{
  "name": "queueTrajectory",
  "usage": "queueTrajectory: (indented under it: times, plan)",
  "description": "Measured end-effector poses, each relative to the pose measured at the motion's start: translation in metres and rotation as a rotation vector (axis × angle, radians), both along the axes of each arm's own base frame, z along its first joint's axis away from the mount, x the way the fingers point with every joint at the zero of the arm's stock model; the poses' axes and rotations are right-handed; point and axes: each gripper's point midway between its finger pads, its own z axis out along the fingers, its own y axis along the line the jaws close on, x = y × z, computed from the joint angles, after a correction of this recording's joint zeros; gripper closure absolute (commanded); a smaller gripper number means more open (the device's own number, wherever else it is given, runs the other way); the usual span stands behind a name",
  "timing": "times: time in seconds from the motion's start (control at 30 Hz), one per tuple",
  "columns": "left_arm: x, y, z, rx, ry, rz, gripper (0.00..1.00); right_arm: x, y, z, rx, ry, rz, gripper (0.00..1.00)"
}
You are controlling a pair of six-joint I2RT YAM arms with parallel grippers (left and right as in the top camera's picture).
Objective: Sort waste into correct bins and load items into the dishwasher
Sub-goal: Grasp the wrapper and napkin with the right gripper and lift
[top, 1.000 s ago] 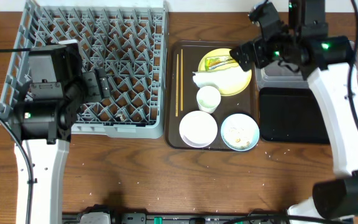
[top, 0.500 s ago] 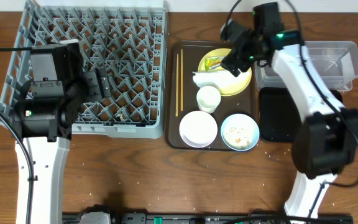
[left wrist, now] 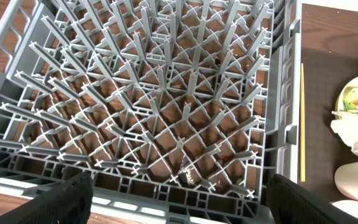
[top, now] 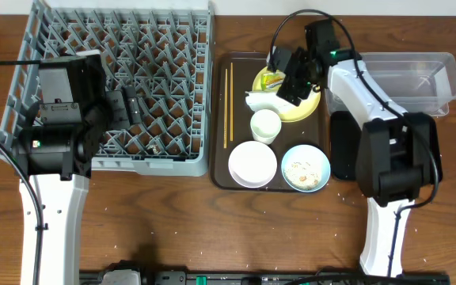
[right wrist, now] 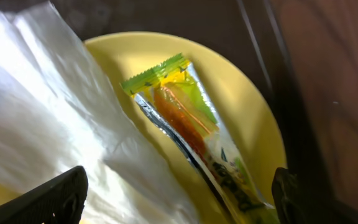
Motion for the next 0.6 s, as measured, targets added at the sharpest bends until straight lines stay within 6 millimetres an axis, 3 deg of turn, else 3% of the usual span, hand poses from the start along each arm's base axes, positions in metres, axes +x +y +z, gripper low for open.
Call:
queueTrajectory:
  times: [0.17,0.23,0.3,0.47,0.6]
  plan:
    - [0.000,0.000,0.000,0.000,0.000,0.000,0.10,-0.003,0.000,-0.032,-0.014,0.051,0.016,0.08]
    - [0.000,0.000,0.000,0.000,0.000,0.000,0.09,-0.003,0.003,-0.032,0.003,0.053,0.025,0.15]
    - [0.000,0.000,0.000,0.000,0.000,0.000,0.10,-0.003,0.004,-0.033,0.002,0.053,0.035,0.35]
    - [0.000,0.000,0.000,0.000,0.000,0.000,0.09,-0.016,0.006,-0.038,0.015,0.120,0.040,0.98]
    - [0.000,0.000,0.000,0.000,0.000,0.000,0.09,-0.019,0.007,-0.039,0.033,0.154,-0.011,0.99]
